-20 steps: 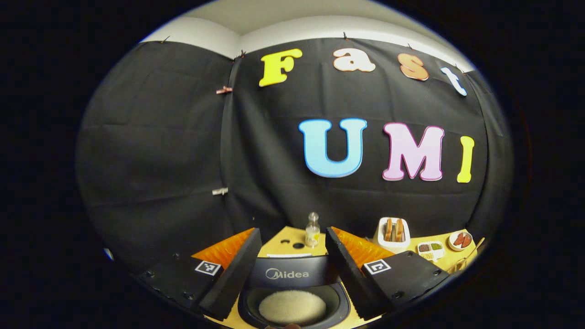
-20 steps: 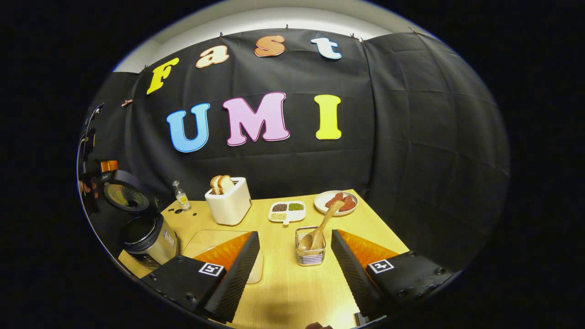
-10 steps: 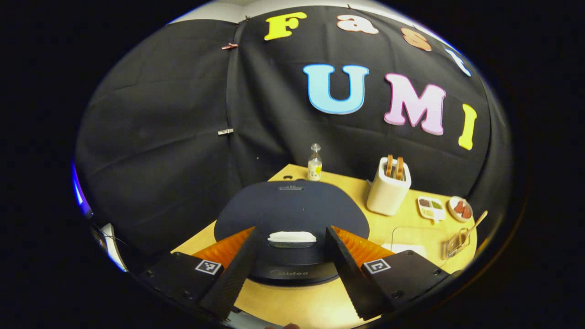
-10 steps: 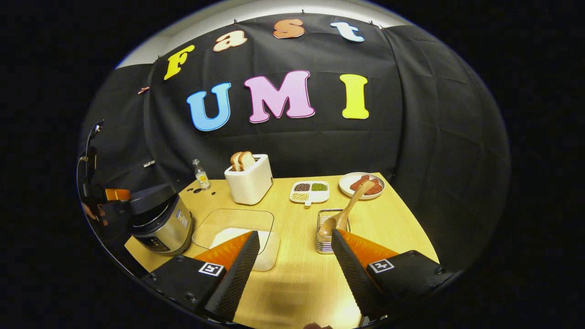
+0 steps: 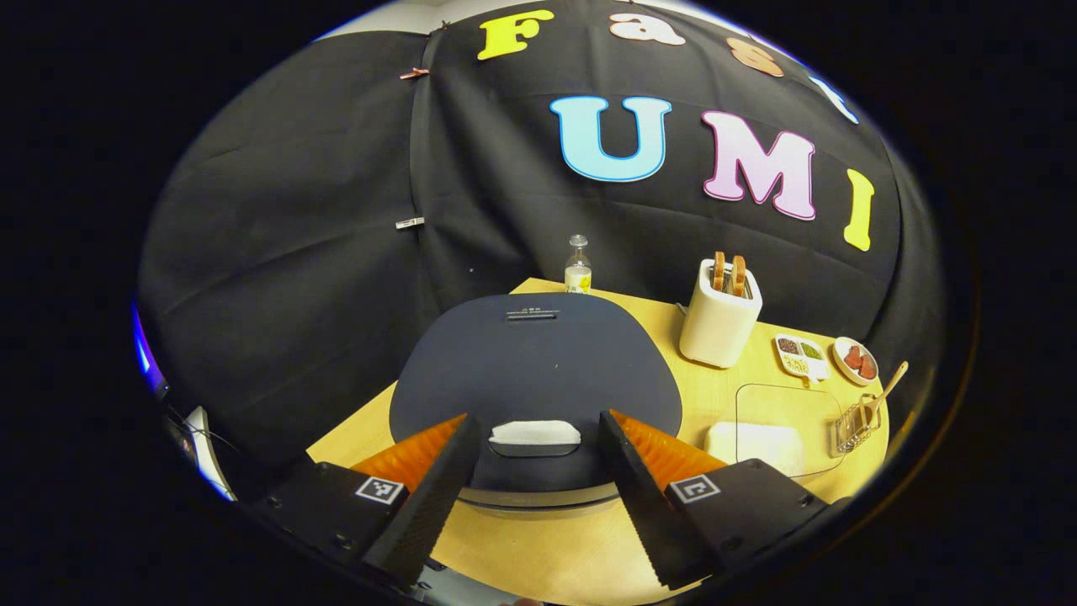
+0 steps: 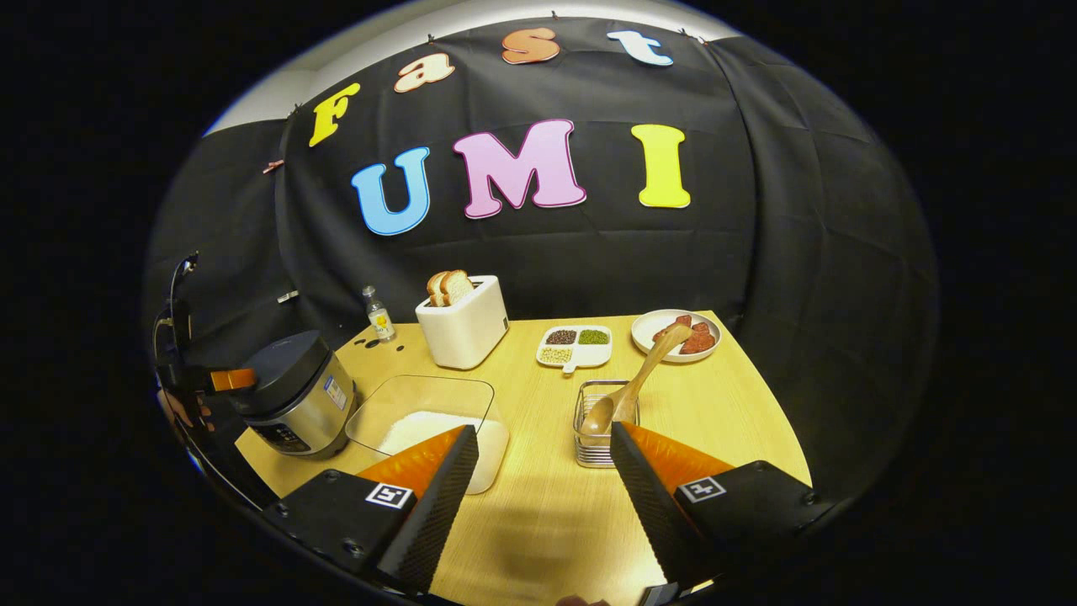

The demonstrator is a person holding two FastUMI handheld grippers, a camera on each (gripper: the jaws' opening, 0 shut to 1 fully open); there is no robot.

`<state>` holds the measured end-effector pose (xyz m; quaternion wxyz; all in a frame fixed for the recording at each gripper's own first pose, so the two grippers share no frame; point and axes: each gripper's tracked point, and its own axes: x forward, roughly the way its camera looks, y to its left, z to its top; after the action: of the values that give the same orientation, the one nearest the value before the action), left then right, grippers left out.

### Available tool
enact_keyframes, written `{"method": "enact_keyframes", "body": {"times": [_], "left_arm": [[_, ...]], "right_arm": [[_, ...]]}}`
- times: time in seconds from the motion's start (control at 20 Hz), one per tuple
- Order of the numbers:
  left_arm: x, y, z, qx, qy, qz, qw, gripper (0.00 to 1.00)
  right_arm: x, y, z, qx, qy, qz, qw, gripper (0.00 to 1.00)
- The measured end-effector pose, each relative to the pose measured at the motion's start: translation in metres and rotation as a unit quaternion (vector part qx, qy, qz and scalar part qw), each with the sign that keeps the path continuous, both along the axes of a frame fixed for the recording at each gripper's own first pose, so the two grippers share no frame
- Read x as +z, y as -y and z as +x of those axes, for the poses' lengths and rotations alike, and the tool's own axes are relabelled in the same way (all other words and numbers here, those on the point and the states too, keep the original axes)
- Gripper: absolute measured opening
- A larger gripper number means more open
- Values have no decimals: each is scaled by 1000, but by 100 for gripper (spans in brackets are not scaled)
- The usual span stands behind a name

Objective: Close the left gripper, press the button to open the rice cooker; take a wooden spoon from the chopstick holder with the right hand, scoop a spoonful of rice and pour it into the rice cooker, then put the wooden spoon back into the chopstick holder.

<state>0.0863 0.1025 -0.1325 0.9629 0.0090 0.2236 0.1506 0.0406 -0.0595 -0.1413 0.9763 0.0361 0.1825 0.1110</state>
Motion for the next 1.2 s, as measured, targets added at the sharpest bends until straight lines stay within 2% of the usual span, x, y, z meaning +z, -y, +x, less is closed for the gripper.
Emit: {"method": "enact_keyframes", "body": {"times": [0.2, 0.35, 0.4, 0.5, 0.6, 0.7, 0.8, 1.0, 1.1, 1.2], "left_arm": [[4, 1, 0, -8, 9, 16, 1000, 100], [16, 15, -6, -34, 33, 28, 998, 99], [30, 25, -10, -53, 56, 46, 996, 95], [68, 46, -17, -93, 114, 84, 986, 95], [103, 77, -34, -135, 160, 90, 974, 93], [126, 107, -55, -173, 197, 89, 961, 94], [135, 125, -79, -195, 215, 79, 954, 94], [136, 153, -117, -223, 224, 42, 948, 95], [126, 152, -130, -222, 221, 28, 949, 94], [115, 148, -137, -216, 213, 6, 953, 94]], "right_arm": [[-10, 6, 4, 5, 10, -20, 1000, 99], [15, 4, 0, -18, 35, -4, 999, 98], [27, 3, -2, -23, 50, -3, 999, 98], [51, 3, -9, -32, 79, -18, 996, 98], [76, 0, -24, -37, 107, -34, 993, 99], [108, -3, -41, -45, 149, -40, 987, 99], [124, -5, -59, -55, 169, -42, 983, 98], [115, -10, -91, -79, 149, -36, 985, 98], [110, -8, -98, -102, 151, -36, 983, 99], [102, -13, -101, -106, 146, -38, 983, 98]]}}
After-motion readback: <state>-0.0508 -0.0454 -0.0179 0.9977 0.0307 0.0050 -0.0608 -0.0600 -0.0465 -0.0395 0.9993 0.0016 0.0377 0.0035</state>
